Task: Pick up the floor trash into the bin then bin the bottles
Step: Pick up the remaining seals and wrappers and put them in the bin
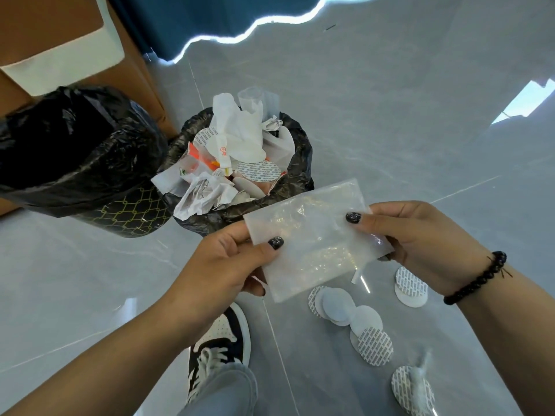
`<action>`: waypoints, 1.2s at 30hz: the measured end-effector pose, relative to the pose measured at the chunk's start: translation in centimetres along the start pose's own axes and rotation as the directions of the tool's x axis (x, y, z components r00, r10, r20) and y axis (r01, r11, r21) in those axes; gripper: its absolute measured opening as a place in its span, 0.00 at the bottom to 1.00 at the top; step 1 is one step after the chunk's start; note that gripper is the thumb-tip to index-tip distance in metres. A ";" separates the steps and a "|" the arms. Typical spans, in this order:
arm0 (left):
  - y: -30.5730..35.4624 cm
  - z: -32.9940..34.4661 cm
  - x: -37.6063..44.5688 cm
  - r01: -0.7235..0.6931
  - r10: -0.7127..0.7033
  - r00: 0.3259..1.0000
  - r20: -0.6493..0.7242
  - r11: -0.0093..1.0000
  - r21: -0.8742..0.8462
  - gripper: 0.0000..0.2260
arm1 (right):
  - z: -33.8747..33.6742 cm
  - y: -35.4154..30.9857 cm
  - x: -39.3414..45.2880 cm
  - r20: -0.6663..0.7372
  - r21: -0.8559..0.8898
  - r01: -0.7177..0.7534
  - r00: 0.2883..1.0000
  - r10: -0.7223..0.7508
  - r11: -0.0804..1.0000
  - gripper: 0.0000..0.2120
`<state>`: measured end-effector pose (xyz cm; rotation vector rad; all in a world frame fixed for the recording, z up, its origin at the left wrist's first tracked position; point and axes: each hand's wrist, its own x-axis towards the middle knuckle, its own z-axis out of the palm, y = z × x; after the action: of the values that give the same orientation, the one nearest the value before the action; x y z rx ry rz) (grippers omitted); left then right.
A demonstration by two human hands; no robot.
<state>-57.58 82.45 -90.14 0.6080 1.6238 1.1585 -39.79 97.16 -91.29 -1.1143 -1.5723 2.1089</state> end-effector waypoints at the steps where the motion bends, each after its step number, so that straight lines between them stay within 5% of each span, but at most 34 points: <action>1: 0.0 -0.1 0.0 0.001 -0.001 1.000 0.002 1.000 -0.006 0.17 | 0.1 0.0 0.0 0.035 0.038 -0.011 0.999 0.010 0.999 0.09; 10: 0.6 -0.7 0.0 0.051 -0.028 0.997 0.073 0.941 -0.334 0.12 | 0.2 1.9 1.0 0.227 0.558 -0.105 0.973 -0.030 0.823 0.16; 15: 1.1 -2.2 0.2 0.017 0.022 0.993 0.119 0.949 -0.316 0.14 | 0.1 1.7 0.9 0.291 0.500 -0.116 0.956 -0.041 0.858 0.19; 18: 1.3 -2.2 0.2 -0.063 0.064 0.998 0.004 0.993 -0.098 0.07 | 0.8 1.6 0.9 0.221 0.375 -0.014 0.972 -0.075 0.927 0.20; 21: 1.4 -1.8 0.2 -0.126 0.129 0.983 -0.130 0.992 0.032 0.12 | 1.6 1.0 0.9 0.102 0.205 0.045 0.993 -0.067 0.978 0.18; 30: 1.9 -4.0 -0.4 -0.220 0.199 0.960 -0.199 0.971 -0.089 0.09 | 3.8 0.1 0.9 0.173 0.169 0.060 0.981 -0.089 0.984 0.30; 35: 1.5 -5.2 -0.4 -0.214 0.163 0.957 -0.238 0.955 -0.206 0.15 | 5.6 -1.7 0.6 0.077 0.236 0.048 0.995 -0.068 0.971 0.10; 36: 1.4 -5.4 -0.4 -0.221 0.162 0.955 -0.249 0.948 -0.231 0.15 | 6.0 -2.0 0.7 0.044 0.251 0.037 0.998 -0.049 0.967 0.12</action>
<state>-62.56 80.60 -88.51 0.4861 1.5921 1.6047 -45.03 94.24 -89.14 -0.9407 -1.2917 2.2451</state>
